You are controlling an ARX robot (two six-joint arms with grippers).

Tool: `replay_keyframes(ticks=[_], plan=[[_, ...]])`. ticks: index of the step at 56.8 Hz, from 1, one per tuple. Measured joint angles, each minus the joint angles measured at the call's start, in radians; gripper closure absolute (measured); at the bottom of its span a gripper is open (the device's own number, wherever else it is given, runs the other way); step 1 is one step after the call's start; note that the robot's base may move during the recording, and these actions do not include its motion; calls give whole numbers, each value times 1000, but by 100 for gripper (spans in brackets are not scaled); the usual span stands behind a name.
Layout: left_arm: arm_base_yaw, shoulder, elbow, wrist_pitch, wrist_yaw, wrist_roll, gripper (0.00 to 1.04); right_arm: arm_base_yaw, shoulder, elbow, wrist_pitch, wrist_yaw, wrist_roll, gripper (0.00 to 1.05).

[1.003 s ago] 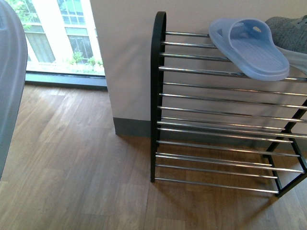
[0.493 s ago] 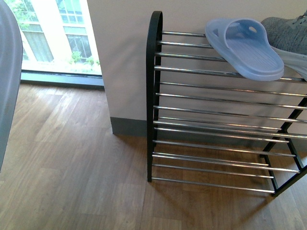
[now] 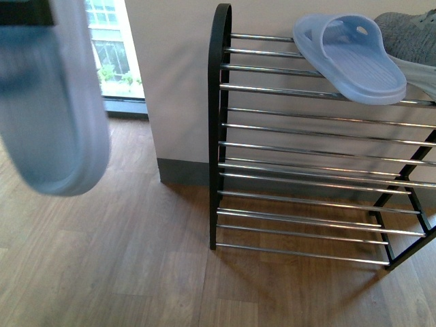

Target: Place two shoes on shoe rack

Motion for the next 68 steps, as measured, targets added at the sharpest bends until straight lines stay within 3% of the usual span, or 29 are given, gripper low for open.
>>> replay_keyframes(ticks=[8,33,52,68], plan=[[-41,161,185,-73,55,-86,103,0,0,0,0,0,0,9],[-182,651,845,-336,94,-163,103,0,0,0,0,0,0,9],[-183,968,1355,-618,71,-145,103,0,0,0,0,0,0,9],[-159,1058,1497,-728,35,-133,103,0,0,0,0,0,0,9]])
